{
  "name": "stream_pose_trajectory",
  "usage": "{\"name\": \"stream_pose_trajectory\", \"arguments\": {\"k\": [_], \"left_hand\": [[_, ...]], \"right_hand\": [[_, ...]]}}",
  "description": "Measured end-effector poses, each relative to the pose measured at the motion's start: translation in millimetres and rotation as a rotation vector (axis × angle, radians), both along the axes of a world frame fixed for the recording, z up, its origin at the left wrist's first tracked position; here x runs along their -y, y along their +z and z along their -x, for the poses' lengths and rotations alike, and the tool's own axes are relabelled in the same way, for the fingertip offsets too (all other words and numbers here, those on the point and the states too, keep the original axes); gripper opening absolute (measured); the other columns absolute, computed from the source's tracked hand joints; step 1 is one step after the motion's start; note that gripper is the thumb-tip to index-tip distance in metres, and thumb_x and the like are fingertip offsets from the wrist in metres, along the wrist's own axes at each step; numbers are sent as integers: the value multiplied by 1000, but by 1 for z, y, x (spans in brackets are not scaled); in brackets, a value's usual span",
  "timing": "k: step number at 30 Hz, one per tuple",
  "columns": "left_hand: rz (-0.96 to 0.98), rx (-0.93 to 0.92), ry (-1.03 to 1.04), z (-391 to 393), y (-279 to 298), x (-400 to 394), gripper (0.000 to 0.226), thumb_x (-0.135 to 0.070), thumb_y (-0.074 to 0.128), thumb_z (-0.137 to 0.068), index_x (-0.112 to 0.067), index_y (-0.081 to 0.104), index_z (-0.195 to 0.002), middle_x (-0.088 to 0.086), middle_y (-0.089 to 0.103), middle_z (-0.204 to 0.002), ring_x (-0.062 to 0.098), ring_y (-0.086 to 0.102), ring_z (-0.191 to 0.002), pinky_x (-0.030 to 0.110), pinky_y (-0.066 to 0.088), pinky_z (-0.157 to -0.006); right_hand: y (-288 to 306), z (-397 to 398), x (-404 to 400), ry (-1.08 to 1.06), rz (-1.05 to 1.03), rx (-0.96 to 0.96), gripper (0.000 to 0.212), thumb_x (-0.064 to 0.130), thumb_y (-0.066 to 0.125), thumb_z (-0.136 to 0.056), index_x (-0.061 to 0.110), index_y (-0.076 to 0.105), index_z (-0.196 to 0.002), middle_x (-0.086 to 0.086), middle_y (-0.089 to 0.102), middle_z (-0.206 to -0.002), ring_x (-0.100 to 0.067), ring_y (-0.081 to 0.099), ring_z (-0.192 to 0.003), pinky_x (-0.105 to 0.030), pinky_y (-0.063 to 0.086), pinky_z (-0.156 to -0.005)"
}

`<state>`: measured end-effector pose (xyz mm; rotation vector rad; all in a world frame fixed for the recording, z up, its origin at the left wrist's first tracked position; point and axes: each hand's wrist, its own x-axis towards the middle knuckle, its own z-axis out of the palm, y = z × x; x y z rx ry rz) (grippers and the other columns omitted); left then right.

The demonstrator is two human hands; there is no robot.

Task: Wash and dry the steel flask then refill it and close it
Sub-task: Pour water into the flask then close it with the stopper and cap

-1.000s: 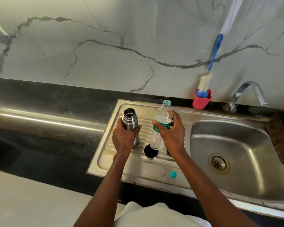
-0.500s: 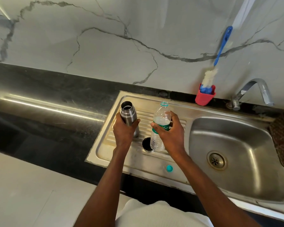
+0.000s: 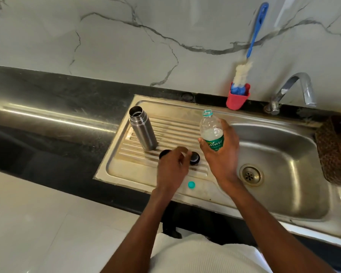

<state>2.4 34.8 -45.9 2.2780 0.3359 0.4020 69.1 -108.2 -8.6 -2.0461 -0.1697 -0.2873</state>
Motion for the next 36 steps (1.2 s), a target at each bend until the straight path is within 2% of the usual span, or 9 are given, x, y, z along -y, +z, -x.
{"name": "stream_pose_trajectory", "arguments": {"k": [5, 11, 14, 17, 19, 23, 26, 30, 36], "left_hand": [[-244, -524, -204, 14, -52, 35, 38, -42, 69, -94, -27, 67, -129, 1, 63, -122, 26, 63, -112, 42, 55, -91], [-260, -526, -153, 18, -70, 42, 17, -19, 70, -94, -16, 72, -111, 4, 58, -114, 28, 64, -103, 42, 55, -89], [-221, -505, -141, 15, -72, 40, 8, -17, 70, -93, -20, 76, -98, -2, 62, -103, 25, 66, -95, 31, 49, -81], [0, -398, -54, 6, -60, 44, 14, -19, 78, -90, -24, 79, -103, -6, 72, -102, 15, 70, -89, 31, 55, -82], [329, -284, 30, -4, -45, 48, 17, -17, 82, -89, -21, 79, -106, -5, 78, -97, 10, 74, -86, 37, 61, -88], [1071, -51, 180, -31, -2, 55, 12, -8, 78, -92, -9, 78, -104, 7, 79, -95, 21, 73, -89, 36, 61, -90], [1451, 112, 269, -55, 22, 51, 6, 0, 73, -92, -4, 72, -97, 12, 76, -93, 22, 76, -91, 33, 62, -89], [1502, 153, 280, -83, 41, 48, 10, 7, 73, -90, -2, 71, -93, 18, 77, -96, 31, 76, -95, 37, 62, -93], [1422, 38, 178, -95, 39, 61, 19, -9, 84, -74, -9, 76, -91, 15, 79, -102, 26, 75, -97, 36, 60, -92]], "right_hand": [[-21, 2, 34, -39, 69, -126, 82, 36, 86, -77, 29, 42, -146, 5, 59, -134, -19, 55, -120, -51, 47, -102], [-40, 5, 60, 7, 174, -221, 76, 39, 87, -75, 28, 48, -138, 2, 62, -127, -21, 57, -111, -51, 52, -92], [-46, 4, 66, 54, 215, -269, 77, 41, 86, -76, 32, 47, -142, 4, 61, -130, -19, 56, -113, -50, 51, -94], [-45, 2, 72, 89, 242, -267, 77, 45, 85, -77, 37, 47, -143, 5, 62, -128, -19, 60, -111, -49, 52, -94], [-42, -1, 74, 87, 250, -267, 77, 45, 85, -77, 39, 46, -142, 5, 65, -128, -20, 63, -110, -48, 53, -95], [-31, -9, 78, 48, 195, -329, 77, 47, 88, -74, 34, 41, -133, 7, 67, -122, -19, 66, -106, -49, 55, -94], [-25, -13, 81, 45, 195, -309, 70, 47, 89, -72, 37, 46, -126, 14, 64, -108, -12, 65, -96, -47, 57, -90], [-17, -17, 85, 51, 301, -235, 70, 52, 86, -72, 39, 52, -132, 12, 69, -113, -10, 64, -97, -47, 53, -95], [-6, -21, 87, 34, 343, -135, 74, 54, 87, -71, 37, 56, -137, 12, 70, -120, -10, 65, -103, -45, 53, -96]]}}
